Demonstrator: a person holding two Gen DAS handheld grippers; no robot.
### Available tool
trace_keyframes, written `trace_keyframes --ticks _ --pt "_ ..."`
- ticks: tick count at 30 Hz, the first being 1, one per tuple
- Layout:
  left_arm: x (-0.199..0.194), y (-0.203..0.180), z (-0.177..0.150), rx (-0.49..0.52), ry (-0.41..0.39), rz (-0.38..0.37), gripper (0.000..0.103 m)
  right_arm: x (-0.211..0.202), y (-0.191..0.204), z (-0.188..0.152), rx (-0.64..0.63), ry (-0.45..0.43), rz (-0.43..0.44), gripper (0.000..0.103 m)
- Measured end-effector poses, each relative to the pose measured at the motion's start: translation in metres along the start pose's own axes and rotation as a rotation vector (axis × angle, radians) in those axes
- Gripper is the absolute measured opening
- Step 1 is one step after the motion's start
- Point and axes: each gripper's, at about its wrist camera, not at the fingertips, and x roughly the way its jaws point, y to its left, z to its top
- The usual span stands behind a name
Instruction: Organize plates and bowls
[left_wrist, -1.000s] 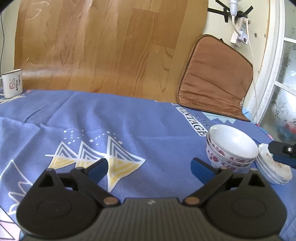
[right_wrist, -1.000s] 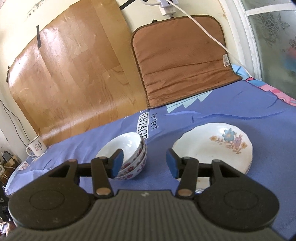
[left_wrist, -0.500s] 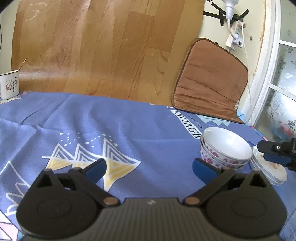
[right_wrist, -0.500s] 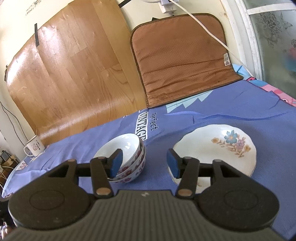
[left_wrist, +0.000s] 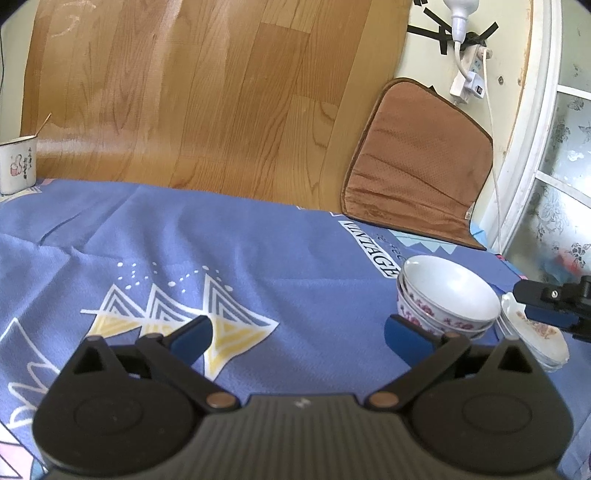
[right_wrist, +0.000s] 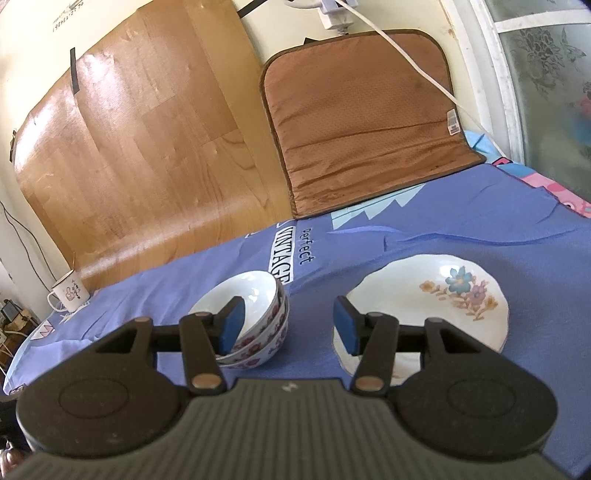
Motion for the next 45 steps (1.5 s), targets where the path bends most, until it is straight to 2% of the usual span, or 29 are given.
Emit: trace_keyframes --ticks 10,15,19,25,29,34,40,45 --pt "0.000 0.003 0.000 -0.016 -0.011 -0.024 0.103 0.002 0.001 0.006 -0.022 0.010 0.017 0.057" --pt "0.000 0.007 0.002 -0.041 -0.012 -0.020 0.103 0.004 0.002 0.012 -0.039 0.019 0.039 0.062" --pt "0.000 0.013 0.006 -0.079 0.013 -0.047 0.103 0.006 0.003 0.021 -0.054 0.034 0.070 0.066" --pt "0.000 0.021 0.016 -0.170 0.090 -0.123 0.103 0.018 0.003 0.038 -0.076 0.153 0.154 0.067" --pt "0.002 0.023 0.031 -0.208 0.155 -0.147 0.101 0.027 0.006 0.046 -0.115 0.236 0.196 0.067" --pt "0.012 0.006 0.051 -0.149 0.225 -0.144 0.087 0.035 0.013 0.059 -0.173 0.279 0.209 0.066" --pt "0.032 -0.021 0.061 -0.118 0.275 -0.186 0.082 0.051 0.007 0.069 -0.169 0.337 0.205 0.065" --pt "0.052 -0.043 0.063 -0.097 0.318 -0.176 0.081 0.071 -0.002 0.070 -0.156 0.403 0.186 0.059"
